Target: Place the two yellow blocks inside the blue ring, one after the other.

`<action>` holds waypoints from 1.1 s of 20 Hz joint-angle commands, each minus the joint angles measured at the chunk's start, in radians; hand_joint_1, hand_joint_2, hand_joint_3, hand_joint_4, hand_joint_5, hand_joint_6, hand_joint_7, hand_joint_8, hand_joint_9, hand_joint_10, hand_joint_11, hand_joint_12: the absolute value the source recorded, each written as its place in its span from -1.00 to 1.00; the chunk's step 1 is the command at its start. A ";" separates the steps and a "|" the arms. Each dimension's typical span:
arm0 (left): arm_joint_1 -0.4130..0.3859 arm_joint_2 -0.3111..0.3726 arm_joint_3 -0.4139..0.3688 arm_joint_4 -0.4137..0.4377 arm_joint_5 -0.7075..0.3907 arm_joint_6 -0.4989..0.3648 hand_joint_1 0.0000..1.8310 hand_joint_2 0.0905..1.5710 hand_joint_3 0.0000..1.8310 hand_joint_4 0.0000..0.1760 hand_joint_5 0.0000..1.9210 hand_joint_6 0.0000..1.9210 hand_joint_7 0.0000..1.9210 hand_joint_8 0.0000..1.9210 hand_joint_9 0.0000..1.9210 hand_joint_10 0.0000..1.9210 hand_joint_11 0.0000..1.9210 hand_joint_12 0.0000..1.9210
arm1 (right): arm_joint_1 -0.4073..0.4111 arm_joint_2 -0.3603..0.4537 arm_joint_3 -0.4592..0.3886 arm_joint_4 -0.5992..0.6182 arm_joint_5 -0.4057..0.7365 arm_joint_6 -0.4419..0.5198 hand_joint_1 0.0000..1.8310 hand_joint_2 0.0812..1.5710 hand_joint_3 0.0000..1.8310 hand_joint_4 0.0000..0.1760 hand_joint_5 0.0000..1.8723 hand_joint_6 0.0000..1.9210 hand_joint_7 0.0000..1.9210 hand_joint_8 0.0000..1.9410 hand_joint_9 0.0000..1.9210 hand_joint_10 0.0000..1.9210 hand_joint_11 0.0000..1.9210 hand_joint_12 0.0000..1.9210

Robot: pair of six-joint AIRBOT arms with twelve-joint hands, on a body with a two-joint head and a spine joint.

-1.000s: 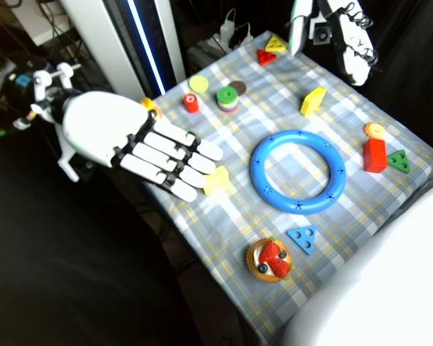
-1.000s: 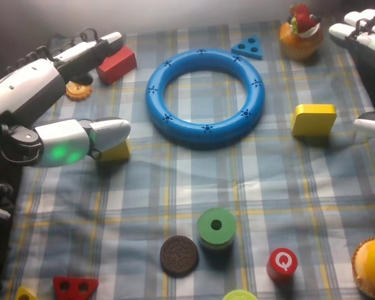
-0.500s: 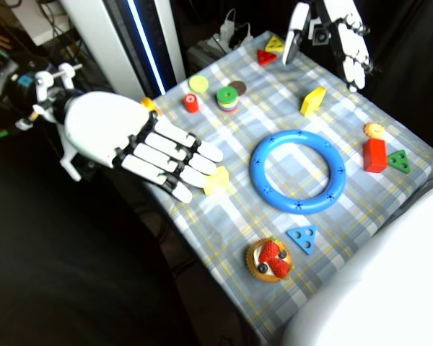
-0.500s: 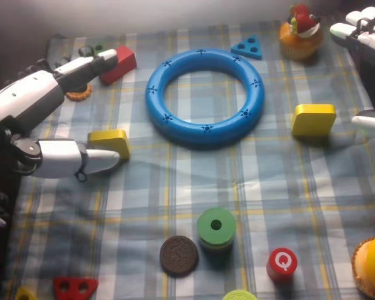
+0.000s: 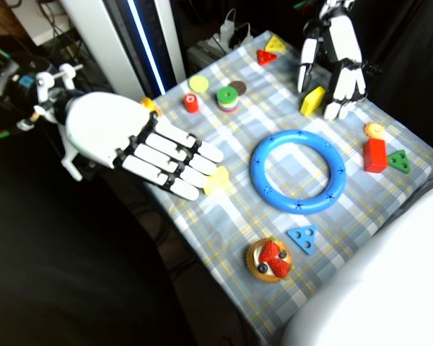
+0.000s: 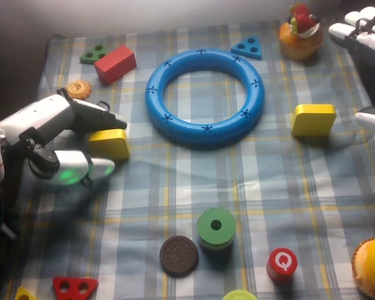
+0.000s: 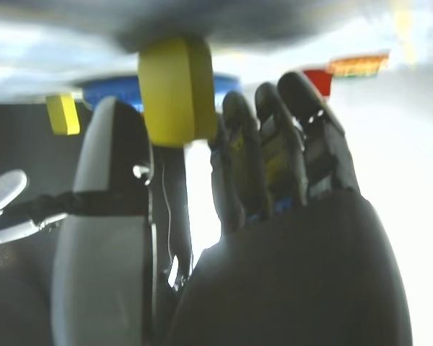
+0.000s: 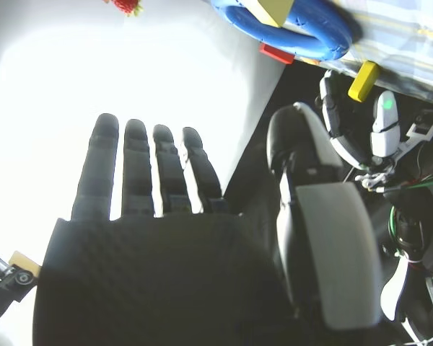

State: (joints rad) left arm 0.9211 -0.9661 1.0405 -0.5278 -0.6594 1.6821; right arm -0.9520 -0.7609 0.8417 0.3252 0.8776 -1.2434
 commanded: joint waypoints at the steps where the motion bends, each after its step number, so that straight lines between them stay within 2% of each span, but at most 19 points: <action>1: -0.013 0.006 -0.008 0.020 -0.096 -0.003 0.34 0.42 -1.00 -1.00 -0.07 -0.02 0.01 0.25 -0.33 -0.03 -1.00 0.83 | 0.006 0.000 0.003 -0.009 0.126 0.002 -0.36 0.66 -1.00 -1.00 -1.00 -1.00 -1.00 -1.00 -1.00 -1.00 -1.00 -0.64; 2: -0.015 0.016 -0.023 0.033 -0.123 -0.003 0.34 0.48 -1.00 -1.00 -0.14 0.00 -0.08 0.47 -0.38 0.43 -1.00 0.95 | 0.004 0.000 0.003 -0.008 0.126 0.006 -0.40 0.66 -1.00 -1.00 -1.00 -1.00 -1.00 -1.00 -1.00 -1.00 -1.00 -0.72; 3: -0.020 0.032 -0.040 0.052 -0.153 -0.006 0.26 0.46 -1.00 -1.00 -0.10 0.14 -0.13 0.70 -0.43 0.89 -1.00 0.99 | 0.003 0.001 0.004 -0.006 0.126 0.008 -0.41 0.66 -1.00 -1.00 -1.00 -1.00 -1.00 -1.00 -1.00 -1.00 -1.00 -0.69; 4: -0.031 0.057 -0.065 0.080 -0.193 -0.008 0.24 0.46 -1.00 -1.00 -0.10 0.19 -0.15 0.78 -0.44 0.98 -0.99 1.00 | 0.001 0.001 0.004 -0.005 0.126 0.008 -0.41 0.65 -1.00 -1.00 -1.00 -1.00 -1.00 -1.00 -0.99 -1.00 -1.00 -0.60; 6: -0.066 0.090 -0.090 0.125 -0.233 -0.013 0.24 0.47 -1.00 -1.00 -0.11 0.21 -0.18 0.75 -0.54 1.00 -0.92 1.00 | 0.001 0.001 0.003 -0.005 0.126 0.008 -0.42 0.65 -1.00 -1.00 -1.00 -1.00 -1.00 -1.00 -1.00 -1.00 -1.00 -0.45; 7: -0.081 0.092 -0.092 0.139 -0.235 -0.016 0.31 0.50 -1.00 -1.00 -0.16 0.27 -0.16 0.46 -0.52 1.00 -0.86 1.00 | 0.001 0.001 0.003 -0.005 0.126 0.008 -0.42 0.65 -1.00 -1.00 -1.00 -1.00 -1.00 -1.00 -1.00 -1.00 -1.00 -0.49; 8: -0.115 0.089 -0.086 0.161 -0.226 -0.017 0.34 0.48 -1.00 -1.00 -0.15 0.24 -0.12 0.35 -0.49 1.00 -0.87 1.00 | 0.001 0.001 0.002 -0.003 0.126 0.008 -0.43 0.66 -1.00 -1.00 -1.00 -1.00 -1.00 -1.00 -1.00 -1.00 -1.00 -0.53; 9: -0.144 0.077 -0.074 0.174 -0.210 -0.017 0.35 0.48 -1.00 -1.00 -0.16 0.08 -0.07 0.43 -0.48 0.85 -0.93 1.00 | 0.001 0.001 0.002 -0.003 0.126 0.008 -0.46 0.66 -1.00 -1.00 -1.00 -1.00 -1.00 -1.00 -1.00 -1.00 -1.00 -0.54; 10: -0.178 0.055 -0.057 0.184 -0.187 -0.017 0.35 0.48 -1.00 -1.00 -0.15 0.03 -0.07 0.46 -0.48 0.82 -0.93 1.00 | 0.000 0.001 0.001 -0.003 0.127 0.009 -0.47 0.66 -1.00 -1.00 -1.00 -1.00 -1.00 -1.00 -1.00 -1.00 -1.00 -0.54; 11: -0.250 -0.021 0.014 0.184 -0.101 -0.017 0.35 0.44 -1.00 -1.00 -0.12 0.07 0.00 0.28 -0.44 0.66 -0.91 1.00 | -0.003 0.001 0.001 -0.003 0.131 0.012 -0.48 0.66 -1.00 -1.00 -1.00 -1.00 -1.00 -1.00 -1.00 -1.00 -1.00 -0.73; 13: -0.298 -0.078 0.072 0.177 -0.027 -0.017 0.36 0.44 -1.00 -1.00 -0.11 0.03 0.01 0.29 -0.46 0.54 -0.98 1.00 | -0.003 0.001 0.002 -0.003 0.131 0.012 -0.48 0.66 -1.00 -1.00 -1.00 -1.00 -1.00 -1.00 -1.00 -1.00 -1.00 -0.76; 14: -0.349 -0.139 0.135 0.171 0.045 -0.017 0.36 0.45 -1.00 -1.00 -0.11 -0.01 -0.02 0.37 -0.49 0.67 -1.00 1.00 | -0.001 0.000 0.005 -0.005 0.131 0.012 -0.45 0.66 -1.00 -1.00 -1.00 -1.00 -1.00 -1.00 -1.00 -1.00 -1.00 -0.76; 16: -0.384 -0.222 0.223 0.112 0.121 0.001 0.37 0.41 -1.00 -1.00 -0.03 -0.12 0.03 0.30 -0.41 0.63 -1.00 1.00 | 0.012 -0.019 0.021 -0.012 0.116 0.019 -0.42 0.65 -1.00 -1.00 -1.00 -1.00 -1.00 -1.00 -1.00 -1.00 -1.00 -0.70; 17: -0.386 -0.256 0.266 0.068 0.146 0.017 0.37 0.41 -1.00 -1.00 -0.05 -0.08 0.01 0.32 -0.43 0.66 -0.98 1.00 | 0.028 -0.038 0.039 -0.023 0.095 0.035 -0.40 0.65 -1.00 -1.00 -1.00 -1.00 -1.00 -1.00 -1.00 -1.00 -1.00 -0.84; 18: -0.385 -0.282 0.301 0.039 0.173 0.019 0.36 0.42 -1.00 -1.00 -0.06 -0.04 0.02 0.29 -0.45 0.64 -0.96 1.00 | 0.062 -0.068 0.067 -0.047 0.053 0.056 -0.40 0.66 -1.00 -1.00 -1.00 -1.00 -1.00 -1.00 -0.99 -1.00 -1.00 -0.75; 19: -0.385 -0.302 0.329 0.015 0.197 0.019 0.30 0.49 -0.99 -1.00 -0.23 0.27 -0.07 0.32 -0.60 0.45 -1.00 1.00 | 0.099 -0.088 0.083 -0.068 0.010 0.057 -0.36 0.66 -1.00 -1.00 -1.00 -1.00 -0.97 -1.00 -0.93 -0.98 -1.00 -0.33; 20: -0.385 -0.313 0.343 0.003 0.208 0.021 0.30 0.49 -0.99 -1.00 -0.23 0.27 -0.07 0.32 -0.60 0.45 -1.00 1.00 | 0.116 -0.105 0.096 -0.077 -0.017 0.057 -0.36 0.66 -1.00 -1.00 -1.00 -1.00 -0.97 -1.00 -0.93 -0.98 -1.00 -0.33; 21: -0.385 -0.318 0.347 -0.006 0.214 0.032 0.17 0.42 -1.00 -1.00 -0.40 -0.22 -0.28 -0.16 -0.69 0.27 -1.00 0.95 | 0.123 -0.113 0.101 -0.081 -0.028 0.057 -0.33 0.64 -1.00 -1.00 -1.00 -1.00 -0.95 -1.00 -0.91 -0.97 -1.00 -0.16; 22: -0.389 -0.325 0.348 -0.032 0.220 0.073 -0.12 0.38 -1.00 0.28 -0.93 -0.88 -0.93 -0.89 -0.99 -0.79 -1.00 -0.23 | 0.126 -0.122 0.108 -0.083 -0.037 0.057 -0.26 0.63 -1.00 -1.00 -1.00 -1.00 -0.94 -1.00 -0.90 -0.97 -1.00 -0.02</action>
State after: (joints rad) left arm 0.5442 -1.2827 1.3834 -0.5625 -0.3466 1.7607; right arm -0.8371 -0.8875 0.9421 0.2398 0.7509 -1.1889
